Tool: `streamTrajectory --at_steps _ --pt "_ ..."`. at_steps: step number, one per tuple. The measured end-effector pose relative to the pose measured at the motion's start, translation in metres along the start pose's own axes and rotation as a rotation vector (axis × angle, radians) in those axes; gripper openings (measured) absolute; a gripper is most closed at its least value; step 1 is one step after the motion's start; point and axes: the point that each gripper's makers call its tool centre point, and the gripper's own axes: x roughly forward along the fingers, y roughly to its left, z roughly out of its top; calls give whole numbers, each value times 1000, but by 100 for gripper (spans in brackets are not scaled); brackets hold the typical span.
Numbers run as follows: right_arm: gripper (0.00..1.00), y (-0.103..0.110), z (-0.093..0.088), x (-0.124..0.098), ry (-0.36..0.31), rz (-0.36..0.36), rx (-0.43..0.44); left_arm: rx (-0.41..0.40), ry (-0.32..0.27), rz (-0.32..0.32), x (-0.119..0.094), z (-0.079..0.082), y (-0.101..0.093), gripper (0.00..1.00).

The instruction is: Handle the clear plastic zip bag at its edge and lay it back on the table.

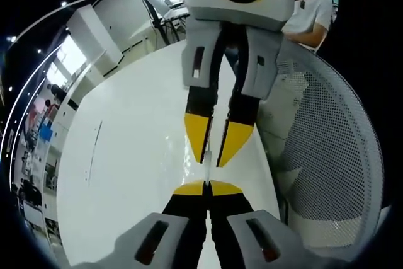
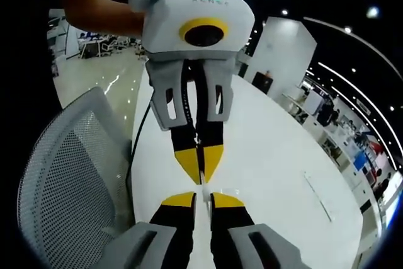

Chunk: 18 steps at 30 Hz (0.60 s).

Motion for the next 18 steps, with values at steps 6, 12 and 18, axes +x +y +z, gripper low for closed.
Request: streamTrajectory --at_steps 6,12,18 --pt "3 1 1 1 -1 4 -11 2 -2 -6 -1 1 -2 0" --pt "1 2 2 2 -2 7 -18 5 -2 -10 0 0 -3 0" --pt "0 4 1 2 1 19 -31 4 -1 -15 0 0 -4 0"
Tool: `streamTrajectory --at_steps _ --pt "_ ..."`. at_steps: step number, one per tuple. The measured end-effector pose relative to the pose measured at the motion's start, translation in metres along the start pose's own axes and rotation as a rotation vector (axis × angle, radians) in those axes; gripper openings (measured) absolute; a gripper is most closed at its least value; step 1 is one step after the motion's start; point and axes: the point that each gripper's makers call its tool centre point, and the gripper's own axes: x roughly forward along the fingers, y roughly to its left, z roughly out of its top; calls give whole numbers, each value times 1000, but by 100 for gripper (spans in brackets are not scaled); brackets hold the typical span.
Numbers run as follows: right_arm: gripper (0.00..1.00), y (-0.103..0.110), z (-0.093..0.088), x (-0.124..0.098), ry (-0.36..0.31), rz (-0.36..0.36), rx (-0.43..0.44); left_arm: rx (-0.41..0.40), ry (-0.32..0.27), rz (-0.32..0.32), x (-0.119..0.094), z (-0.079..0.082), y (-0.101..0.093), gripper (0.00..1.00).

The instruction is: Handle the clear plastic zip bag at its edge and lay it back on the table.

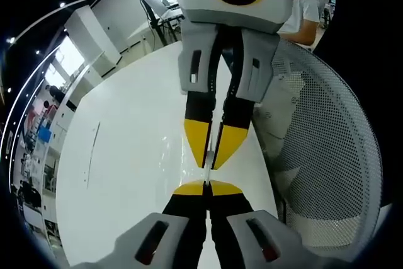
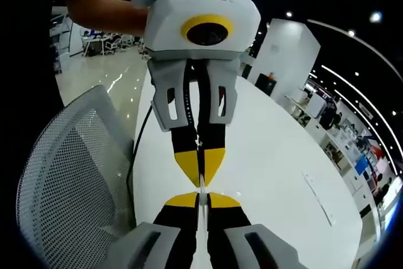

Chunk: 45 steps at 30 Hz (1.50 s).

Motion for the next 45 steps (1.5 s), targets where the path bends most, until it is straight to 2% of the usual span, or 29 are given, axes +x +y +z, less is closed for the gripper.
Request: streamTrajectory --at_steps 8,45 --pt "0 1 0 0 0 1 -18 0 3 -7 0 0 -2 0" --pt "0 1 -2 0 13 3 3 -29 -11 1 1 -2 -3 0"
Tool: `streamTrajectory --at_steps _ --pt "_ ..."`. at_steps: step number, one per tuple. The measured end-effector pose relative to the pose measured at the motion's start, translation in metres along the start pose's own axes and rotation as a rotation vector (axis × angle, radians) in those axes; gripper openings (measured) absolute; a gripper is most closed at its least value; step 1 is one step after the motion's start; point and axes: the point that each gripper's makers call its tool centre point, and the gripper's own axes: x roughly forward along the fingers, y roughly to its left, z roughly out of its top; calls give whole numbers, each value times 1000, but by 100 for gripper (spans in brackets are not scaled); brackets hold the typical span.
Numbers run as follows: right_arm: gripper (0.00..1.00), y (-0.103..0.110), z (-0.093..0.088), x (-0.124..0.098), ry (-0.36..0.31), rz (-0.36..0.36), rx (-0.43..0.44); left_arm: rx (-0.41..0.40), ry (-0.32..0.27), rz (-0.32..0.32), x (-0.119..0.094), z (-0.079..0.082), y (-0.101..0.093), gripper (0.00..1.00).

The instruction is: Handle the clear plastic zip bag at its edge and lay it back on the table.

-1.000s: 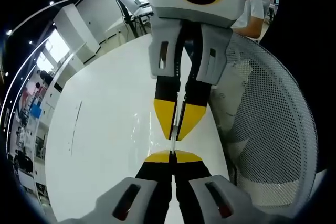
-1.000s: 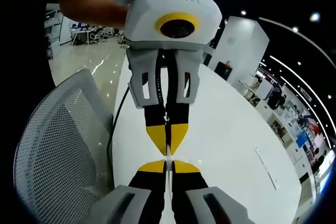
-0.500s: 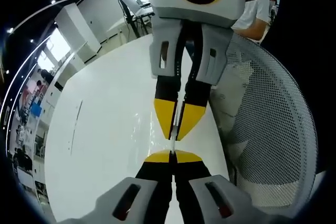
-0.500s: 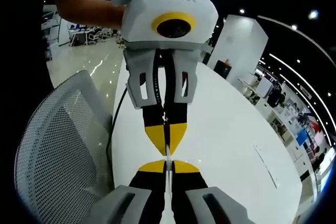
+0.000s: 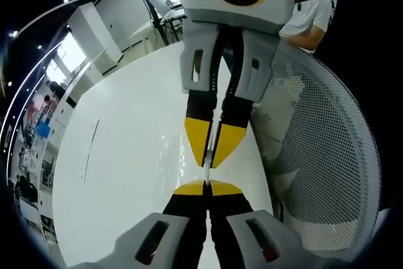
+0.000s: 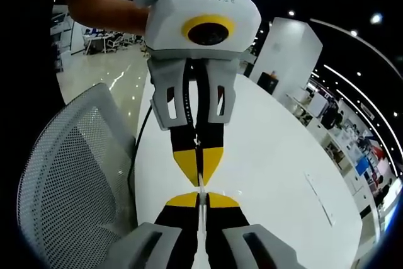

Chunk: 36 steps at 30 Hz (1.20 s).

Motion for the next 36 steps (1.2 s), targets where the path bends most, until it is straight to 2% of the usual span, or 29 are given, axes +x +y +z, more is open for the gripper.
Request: streamTrajectory --at_steps 36 --pt "0 -2 -1 -1 -5 -7 20 -16 -5 0 -1 0 0 0"
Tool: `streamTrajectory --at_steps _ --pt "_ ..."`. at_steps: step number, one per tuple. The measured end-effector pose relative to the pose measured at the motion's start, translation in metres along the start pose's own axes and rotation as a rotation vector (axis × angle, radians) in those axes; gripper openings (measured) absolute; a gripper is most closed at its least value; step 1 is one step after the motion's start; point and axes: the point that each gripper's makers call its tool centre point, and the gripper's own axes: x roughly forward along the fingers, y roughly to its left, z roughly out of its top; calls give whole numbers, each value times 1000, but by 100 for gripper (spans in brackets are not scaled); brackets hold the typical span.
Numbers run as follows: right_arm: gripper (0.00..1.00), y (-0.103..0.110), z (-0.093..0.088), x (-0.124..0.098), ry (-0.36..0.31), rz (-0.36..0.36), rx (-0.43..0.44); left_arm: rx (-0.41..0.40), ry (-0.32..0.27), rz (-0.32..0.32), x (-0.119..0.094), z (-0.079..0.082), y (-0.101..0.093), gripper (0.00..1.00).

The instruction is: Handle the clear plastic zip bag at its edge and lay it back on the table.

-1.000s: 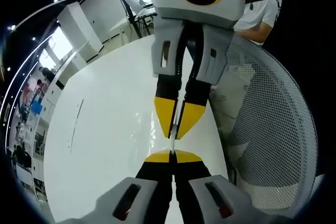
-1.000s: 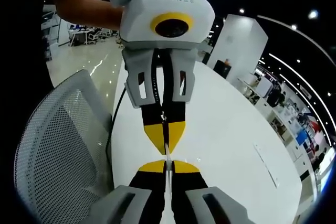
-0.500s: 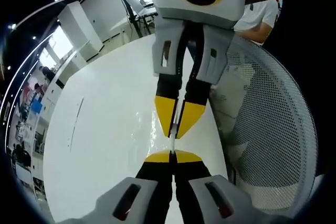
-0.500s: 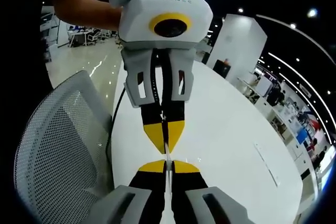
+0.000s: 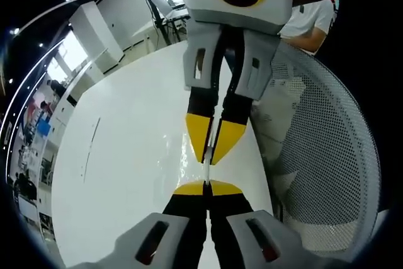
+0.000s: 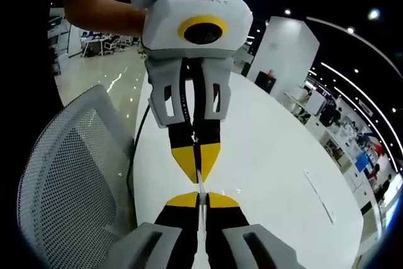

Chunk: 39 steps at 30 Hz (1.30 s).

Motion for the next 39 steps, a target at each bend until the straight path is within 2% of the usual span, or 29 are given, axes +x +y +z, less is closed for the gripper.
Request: streamTrajectory --at_steps 39 --pt "0 -1 -3 -1 2 -5 13 -13 0 0 -3 -4 1 0"
